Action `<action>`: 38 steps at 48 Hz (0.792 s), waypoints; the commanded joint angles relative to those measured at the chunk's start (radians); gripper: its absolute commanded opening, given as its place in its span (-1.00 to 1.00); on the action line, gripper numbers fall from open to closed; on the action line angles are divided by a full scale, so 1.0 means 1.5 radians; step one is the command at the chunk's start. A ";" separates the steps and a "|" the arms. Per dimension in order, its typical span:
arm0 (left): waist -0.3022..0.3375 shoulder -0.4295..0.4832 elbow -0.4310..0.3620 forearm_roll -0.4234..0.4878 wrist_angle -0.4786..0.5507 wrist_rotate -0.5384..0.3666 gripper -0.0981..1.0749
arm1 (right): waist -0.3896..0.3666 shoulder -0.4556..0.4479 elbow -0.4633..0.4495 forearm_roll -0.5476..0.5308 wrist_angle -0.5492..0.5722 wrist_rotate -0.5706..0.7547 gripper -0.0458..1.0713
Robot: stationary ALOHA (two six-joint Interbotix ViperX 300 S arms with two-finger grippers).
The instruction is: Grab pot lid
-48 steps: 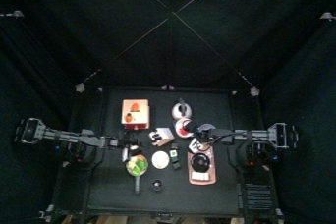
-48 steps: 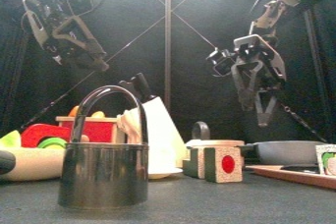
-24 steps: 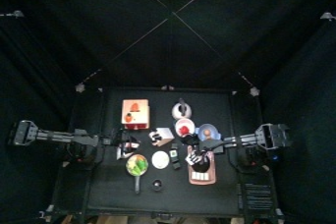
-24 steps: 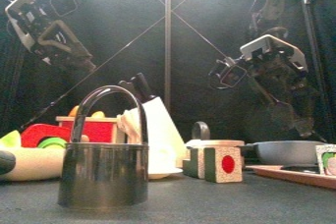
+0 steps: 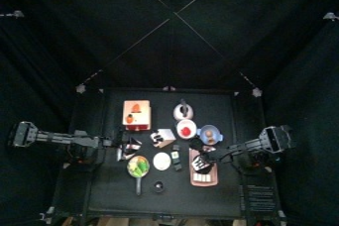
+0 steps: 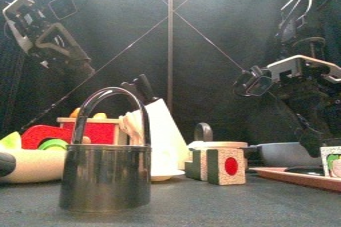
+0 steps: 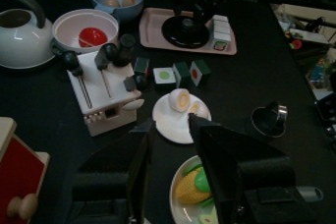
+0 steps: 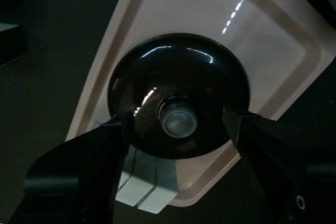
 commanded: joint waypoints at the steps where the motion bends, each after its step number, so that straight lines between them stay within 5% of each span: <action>1: 0.000 0.000 -0.006 -0.004 -0.006 0.000 0.45 | 0.003 -0.026 0.004 -0.002 -0.012 0.002 0.88; 19: 0.004 0.000 0.001 -0.018 -0.006 0.000 0.45 | 0.008 -0.026 0.002 -0.009 -0.012 0.002 0.84; 38: 0.003 0.000 0.007 -0.024 -0.002 0.000 0.45 | 0.013 -0.021 0.001 -0.010 -0.012 0.002 0.37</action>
